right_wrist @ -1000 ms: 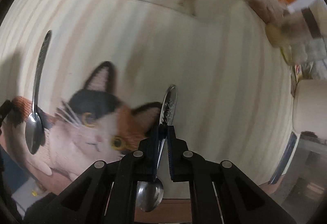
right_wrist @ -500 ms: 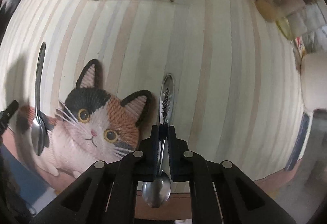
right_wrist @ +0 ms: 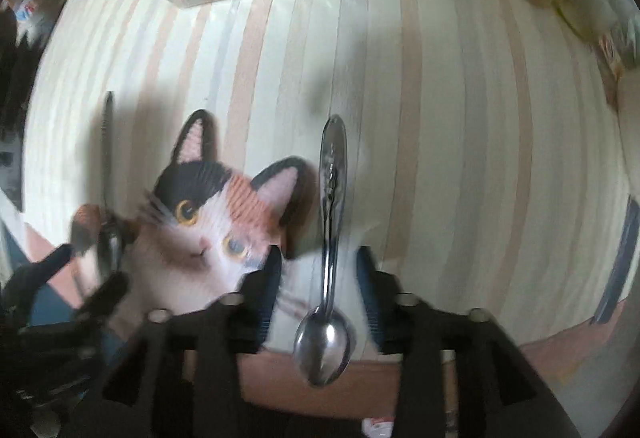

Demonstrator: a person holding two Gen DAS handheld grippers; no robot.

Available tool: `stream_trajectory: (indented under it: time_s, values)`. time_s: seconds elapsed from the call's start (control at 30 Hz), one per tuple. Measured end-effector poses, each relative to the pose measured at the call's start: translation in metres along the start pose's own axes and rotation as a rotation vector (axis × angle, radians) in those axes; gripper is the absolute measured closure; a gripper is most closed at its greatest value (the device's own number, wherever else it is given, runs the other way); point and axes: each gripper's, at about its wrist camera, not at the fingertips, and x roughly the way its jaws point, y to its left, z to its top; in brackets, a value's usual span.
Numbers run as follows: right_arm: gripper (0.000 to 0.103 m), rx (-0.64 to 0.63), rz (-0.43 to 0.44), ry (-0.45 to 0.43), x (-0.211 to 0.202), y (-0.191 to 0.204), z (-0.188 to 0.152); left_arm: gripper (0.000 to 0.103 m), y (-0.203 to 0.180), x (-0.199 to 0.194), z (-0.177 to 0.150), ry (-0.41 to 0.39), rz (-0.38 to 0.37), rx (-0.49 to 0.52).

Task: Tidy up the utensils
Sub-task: 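Grasp a metal spoon with the right tool while the left tool grasps another spoon, then carry both spoons into the drainer basket and open both tools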

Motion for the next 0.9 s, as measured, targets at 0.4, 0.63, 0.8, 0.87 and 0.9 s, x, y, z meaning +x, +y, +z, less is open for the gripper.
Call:
stream_trajectory:
  time_s: [0.4,0.63,0.8,0.87,0.9]
  values:
    - [0.079,-0.026,-0.114,-0.037,0.007,0.005,-0.046,0.07,-0.013,0.001,0.011,-0.006,0.036,0.006]
    - [0.097,-0.003,-0.094,-0.073,0.003,-0.005,-0.05,0.071,-0.009,0.0,-0.008,-0.023,0.035,-0.008]
    - [0.097,0.035,-0.044,-0.102,-0.016,-0.034,-0.047,0.071,0.004,-0.018,-0.02,-0.037,0.029,-0.022]
    - [0.099,0.051,-0.022,-0.117,-0.025,-0.043,-0.047,0.071,0.004,-0.026,-0.02,-0.047,0.029,-0.024]
    - [0.101,0.061,-0.003,-0.123,-0.031,-0.049,-0.047,0.071,0.006,-0.033,-0.023,-0.056,0.029,-0.024]
